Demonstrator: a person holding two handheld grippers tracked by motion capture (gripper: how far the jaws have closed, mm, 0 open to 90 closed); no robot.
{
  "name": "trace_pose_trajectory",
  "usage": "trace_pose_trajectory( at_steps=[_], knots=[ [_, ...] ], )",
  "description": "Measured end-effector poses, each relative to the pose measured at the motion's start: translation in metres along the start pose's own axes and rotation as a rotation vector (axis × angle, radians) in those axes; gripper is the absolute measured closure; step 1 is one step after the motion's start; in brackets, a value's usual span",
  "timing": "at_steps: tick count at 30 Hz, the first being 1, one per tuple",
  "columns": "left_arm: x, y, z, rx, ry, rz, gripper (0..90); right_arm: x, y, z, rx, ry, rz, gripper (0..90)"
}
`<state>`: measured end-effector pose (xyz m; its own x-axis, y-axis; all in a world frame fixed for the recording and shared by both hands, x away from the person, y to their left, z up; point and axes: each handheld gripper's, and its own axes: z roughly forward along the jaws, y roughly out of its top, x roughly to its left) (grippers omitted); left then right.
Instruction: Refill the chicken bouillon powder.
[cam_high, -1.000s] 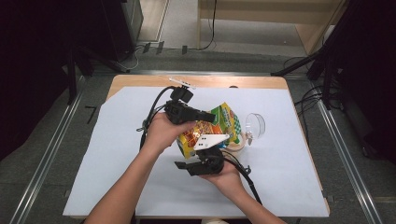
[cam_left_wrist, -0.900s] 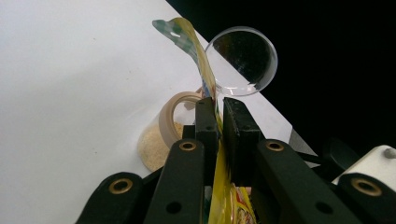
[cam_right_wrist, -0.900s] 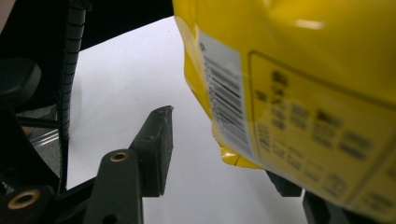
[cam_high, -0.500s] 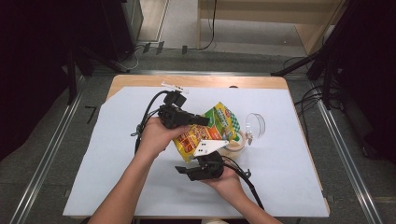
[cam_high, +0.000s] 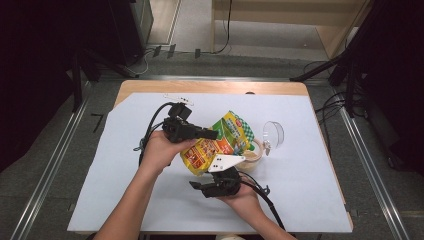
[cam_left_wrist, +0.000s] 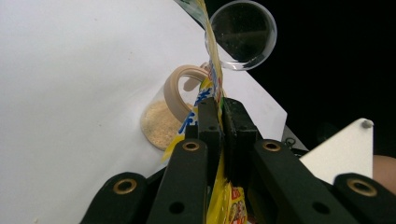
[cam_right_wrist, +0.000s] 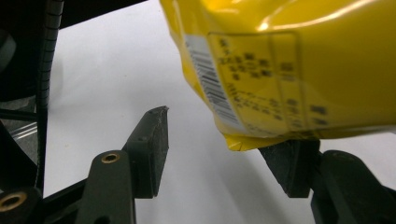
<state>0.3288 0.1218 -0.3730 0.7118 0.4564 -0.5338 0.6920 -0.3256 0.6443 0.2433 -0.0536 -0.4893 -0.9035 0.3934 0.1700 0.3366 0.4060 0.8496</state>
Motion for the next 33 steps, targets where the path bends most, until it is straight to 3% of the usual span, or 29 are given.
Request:
trace_pose_trajectory(
  at_steps=[8, 14, 22, 28, 33],
  knots=[
    [0.008, -0.01, -0.008, 0.006, 0.0, -0.013, 87.5, -0.003, -0.003, -0.007, -0.009, -0.03, -0.005, 45.2],
    [0.007, -0.012, -0.005, 0.02, -0.003, -0.003, 86.3, -0.005, -0.005, -0.005, 0.006, -0.047, -0.016, 45.1],
    [0.001, -0.011, 0.003, 0.029, 0.015, 0.041, 82.9, -0.009, -0.006, -0.005, 0.027, -0.056, -0.014, 46.7],
    [0.004, -0.013, 0.007, 0.005, 0.002, 0.024, 81.9, -0.011, -0.006, -0.006, 0.042, -0.057, -0.021, 50.3],
    [0.005, -0.014, 0.009, 0.014, 0.018, 0.042, 83.7, -0.011, -0.007, -0.005, 0.074, -0.066, -0.031, 50.5]
  ],
)
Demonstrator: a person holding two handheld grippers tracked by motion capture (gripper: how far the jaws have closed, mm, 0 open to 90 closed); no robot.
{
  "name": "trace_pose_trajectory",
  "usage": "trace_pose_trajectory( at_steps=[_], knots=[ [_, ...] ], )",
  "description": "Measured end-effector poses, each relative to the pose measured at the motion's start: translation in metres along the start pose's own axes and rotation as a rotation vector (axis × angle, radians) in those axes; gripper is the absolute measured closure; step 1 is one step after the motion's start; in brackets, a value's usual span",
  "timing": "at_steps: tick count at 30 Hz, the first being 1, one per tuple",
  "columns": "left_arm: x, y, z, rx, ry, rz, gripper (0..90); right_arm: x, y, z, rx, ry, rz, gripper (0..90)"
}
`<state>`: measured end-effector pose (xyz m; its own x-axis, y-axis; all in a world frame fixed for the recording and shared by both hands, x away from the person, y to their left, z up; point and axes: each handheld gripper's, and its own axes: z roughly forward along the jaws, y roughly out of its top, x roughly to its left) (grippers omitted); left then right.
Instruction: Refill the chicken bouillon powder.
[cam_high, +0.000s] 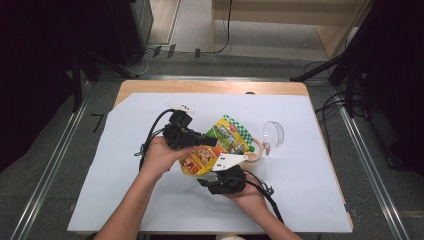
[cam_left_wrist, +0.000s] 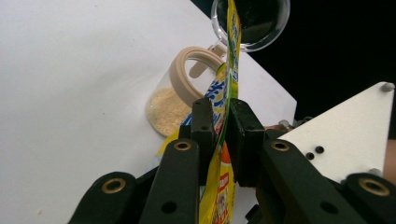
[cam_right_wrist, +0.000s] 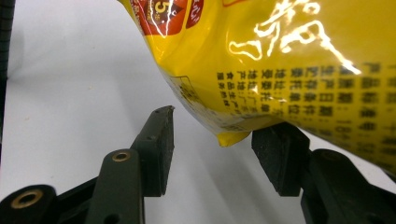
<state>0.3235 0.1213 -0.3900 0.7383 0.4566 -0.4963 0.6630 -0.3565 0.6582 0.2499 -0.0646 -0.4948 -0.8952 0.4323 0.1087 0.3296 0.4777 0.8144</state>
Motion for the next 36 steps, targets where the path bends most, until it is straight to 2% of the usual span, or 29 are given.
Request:
trace_pose_trajectory(
  at_steps=[6, 14, 16, 21, 30, 36],
  knots=[
    [-0.002, -0.002, -0.004, -0.005, -0.018, 0.044, 88.1, 0.0, 0.002, -0.001, -0.011, 0.004, -0.01, 50.4],
    [0.003, -0.004, -0.013, 0.0, -0.02, 0.05, 89.3, 0.001, 0.004, -0.007, -0.029, -0.004, -0.016, 49.8],
    [0.005, -0.005, -0.016, -0.005, -0.014, 0.05, 89.4, 0.001, 0.005, -0.009, -0.038, -0.011, -0.022, 49.7],
    [0.01, -0.006, -0.024, -0.033, -0.035, 0.036, 89.9, 0.004, 0.007, -0.015, -0.05, -0.01, -0.024, 49.3],
    [0.022, -0.009, -0.041, -0.11, 0.028, 0.023, 89.7, 0.008, 0.006, -0.027, -0.05, -0.016, -0.018, 47.8],
    [0.034, -0.009, -0.043, -0.144, 0.065, 0.008, 89.6, 0.01, 0.003, -0.035, -0.057, -0.012, -0.002, 47.6]
  ],
)
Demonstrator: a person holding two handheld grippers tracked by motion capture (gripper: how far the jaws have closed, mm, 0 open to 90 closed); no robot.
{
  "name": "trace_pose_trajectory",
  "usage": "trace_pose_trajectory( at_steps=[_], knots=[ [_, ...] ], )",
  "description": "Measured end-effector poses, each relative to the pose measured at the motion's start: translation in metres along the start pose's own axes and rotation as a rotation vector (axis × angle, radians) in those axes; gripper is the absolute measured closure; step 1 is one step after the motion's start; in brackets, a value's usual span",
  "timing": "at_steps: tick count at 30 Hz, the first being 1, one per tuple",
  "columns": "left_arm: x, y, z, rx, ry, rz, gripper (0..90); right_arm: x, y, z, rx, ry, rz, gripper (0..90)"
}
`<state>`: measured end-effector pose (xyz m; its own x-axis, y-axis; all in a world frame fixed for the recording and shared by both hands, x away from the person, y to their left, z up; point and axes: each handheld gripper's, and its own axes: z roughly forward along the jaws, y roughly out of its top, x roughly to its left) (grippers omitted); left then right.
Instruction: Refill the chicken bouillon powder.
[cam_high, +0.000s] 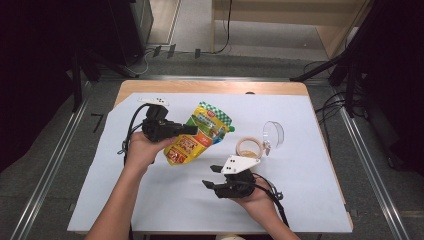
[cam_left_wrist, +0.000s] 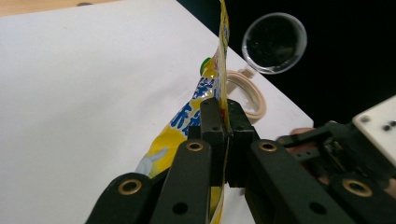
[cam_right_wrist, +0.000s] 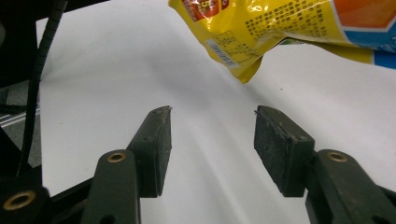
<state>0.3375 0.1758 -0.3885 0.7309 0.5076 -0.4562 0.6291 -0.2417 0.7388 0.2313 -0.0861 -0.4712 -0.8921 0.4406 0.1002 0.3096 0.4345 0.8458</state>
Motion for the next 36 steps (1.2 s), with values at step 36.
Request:
trace_pose_trajectory(
  at_steps=[36],
  knots=[
    [0.025, -0.038, -0.04, -0.019, 0.093, -0.054, 84.0, -0.006, -0.002, -0.005, -0.003, -0.011, 0.03, 47.8]
  ],
)
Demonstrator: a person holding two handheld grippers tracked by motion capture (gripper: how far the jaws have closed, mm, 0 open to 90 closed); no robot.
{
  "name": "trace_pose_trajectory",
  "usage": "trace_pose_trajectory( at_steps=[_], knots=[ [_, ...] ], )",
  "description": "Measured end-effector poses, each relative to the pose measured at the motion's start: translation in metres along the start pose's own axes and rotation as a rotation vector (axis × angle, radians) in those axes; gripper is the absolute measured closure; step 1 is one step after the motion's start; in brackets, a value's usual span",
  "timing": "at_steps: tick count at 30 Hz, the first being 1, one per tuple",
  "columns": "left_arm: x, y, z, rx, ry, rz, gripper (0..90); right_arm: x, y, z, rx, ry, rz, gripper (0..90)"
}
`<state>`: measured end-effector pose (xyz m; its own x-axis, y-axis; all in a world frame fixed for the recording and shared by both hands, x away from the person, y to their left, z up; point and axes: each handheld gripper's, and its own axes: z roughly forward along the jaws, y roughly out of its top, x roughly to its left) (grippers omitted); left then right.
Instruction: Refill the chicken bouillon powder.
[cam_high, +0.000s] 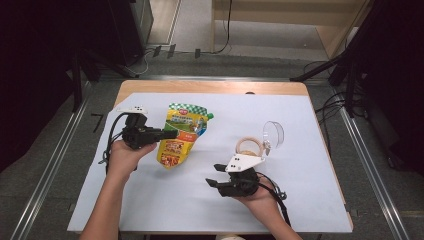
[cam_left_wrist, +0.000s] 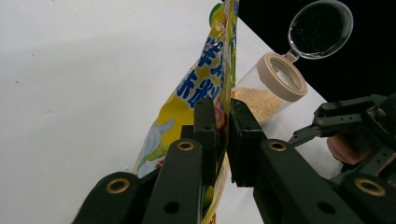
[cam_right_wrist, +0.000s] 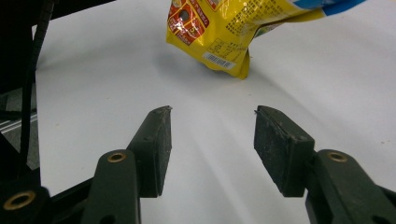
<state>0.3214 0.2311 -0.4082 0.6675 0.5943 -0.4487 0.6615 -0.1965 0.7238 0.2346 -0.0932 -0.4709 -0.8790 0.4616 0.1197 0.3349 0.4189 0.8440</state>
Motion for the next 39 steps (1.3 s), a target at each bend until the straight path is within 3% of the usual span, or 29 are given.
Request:
trace_pose_trajectory(
  at_steps=[11, 21, 32, 39],
  knots=[
    [0.003, -0.002, -0.004, 0.013, -0.014, 0.007, 77.2, 0.003, -0.002, 0.005, 0.018, 0.008, -0.018, 47.8],
    [0.003, -0.005, -0.019, -0.02, -0.016, 0.012, 68.5, 0.004, -0.001, 0.005, 0.018, 0.01, -0.02, 47.8],
    [-0.01, 0.004, -0.031, -0.024, -0.037, 0.012, 63.3, 0.004, 0.0, 0.003, 0.016, 0.006, -0.021, 47.8],
    [-0.018, 0.012, -0.038, -0.035, -0.023, 0.026, 61.6, 0.003, 0.001, 0.002, 0.02, 0.007, -0.014, 47.7]
  ],
)
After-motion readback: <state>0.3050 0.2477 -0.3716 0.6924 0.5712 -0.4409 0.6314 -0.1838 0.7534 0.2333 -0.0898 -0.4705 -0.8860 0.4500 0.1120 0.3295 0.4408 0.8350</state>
